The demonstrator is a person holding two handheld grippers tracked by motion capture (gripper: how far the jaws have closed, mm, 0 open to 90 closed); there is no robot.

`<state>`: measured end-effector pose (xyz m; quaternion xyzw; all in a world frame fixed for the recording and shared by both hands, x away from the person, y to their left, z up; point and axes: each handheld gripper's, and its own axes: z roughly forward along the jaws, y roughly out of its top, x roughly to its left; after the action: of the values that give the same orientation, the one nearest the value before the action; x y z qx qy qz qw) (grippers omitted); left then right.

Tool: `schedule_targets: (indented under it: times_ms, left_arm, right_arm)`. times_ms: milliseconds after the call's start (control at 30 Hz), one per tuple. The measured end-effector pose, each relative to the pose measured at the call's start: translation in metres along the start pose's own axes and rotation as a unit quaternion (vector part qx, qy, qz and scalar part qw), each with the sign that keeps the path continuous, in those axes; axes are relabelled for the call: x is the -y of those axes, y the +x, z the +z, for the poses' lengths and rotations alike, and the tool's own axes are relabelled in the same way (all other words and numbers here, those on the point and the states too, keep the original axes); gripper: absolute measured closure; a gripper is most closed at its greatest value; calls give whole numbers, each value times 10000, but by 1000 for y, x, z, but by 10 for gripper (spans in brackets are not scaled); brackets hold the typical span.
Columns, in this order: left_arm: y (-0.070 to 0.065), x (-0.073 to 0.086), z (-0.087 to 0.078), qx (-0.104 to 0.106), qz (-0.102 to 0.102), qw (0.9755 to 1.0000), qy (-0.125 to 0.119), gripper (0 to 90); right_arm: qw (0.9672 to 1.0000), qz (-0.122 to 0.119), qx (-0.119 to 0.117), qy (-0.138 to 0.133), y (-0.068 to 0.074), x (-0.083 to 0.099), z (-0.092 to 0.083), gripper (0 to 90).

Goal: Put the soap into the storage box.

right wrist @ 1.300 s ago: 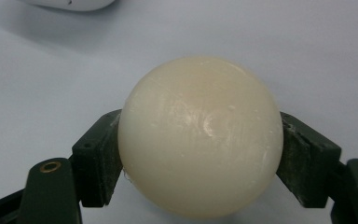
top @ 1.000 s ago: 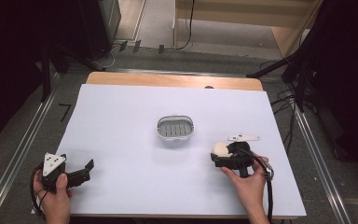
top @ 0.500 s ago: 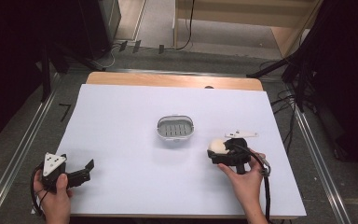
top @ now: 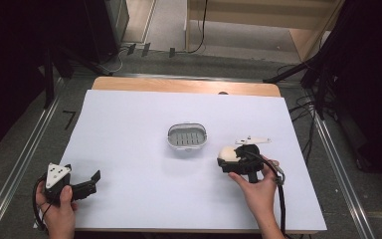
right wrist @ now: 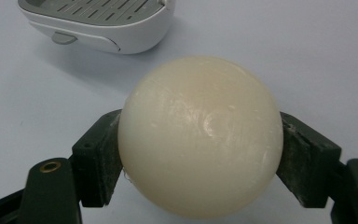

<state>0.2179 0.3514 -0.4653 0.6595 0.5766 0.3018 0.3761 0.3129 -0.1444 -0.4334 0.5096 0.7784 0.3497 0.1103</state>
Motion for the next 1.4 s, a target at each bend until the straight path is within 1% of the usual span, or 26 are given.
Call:
schedule_targets:
  times_ms: [133, 233, 500, 833, 867, 1100, 1133, 1233, 1400]
  left_arm:
    - [0, 0, 0, 3, 22, 10000, -3, 4]
    - [0, 0, 0, 29, 34, 10000, -6, 4]
    - [-1, 0, 0, 36, 77, 10000, -5, 4]
    - [-1, 0, -1, 20, 74, 10000, -36, 4]
    - [-1, 0, -1, 19, 71, 10000, -42, 4]
    - [-1, 0, -1, 23, 73, 10000, -46, 4]
    - [-1, 0, -1, 30, 77, 10000, -50, 4]
    - [-1, 0, -1, 31, 79, 10000, -47, 4]
    - [-1, 0, -1, 34, 80, 10000, -33, 4]
  right_arm:
    - [10000, -27, 12, 13, 1, -2, 1, 251]
    - [10000, -48, -40, -22, 2, -6, 0, 251]
    - [9999, -79, -68, -51, 5, -13, 0, 251]
    - [9998, -88, -132, -74, 10, -20, 1, 251]
    - [9998, -120, -150, -95, 11, -21, 2, 251]
    - [9998, -88, -161, -60, 14, -23, 5, 251]
    - [9998, -122, -166, -62, 15, -24, 6, 251]
    - [9998, -126, -163, -53, 16, -26, 6, 251]
    - [9996, -176, -193, -107, 19, -33, 5, 251]
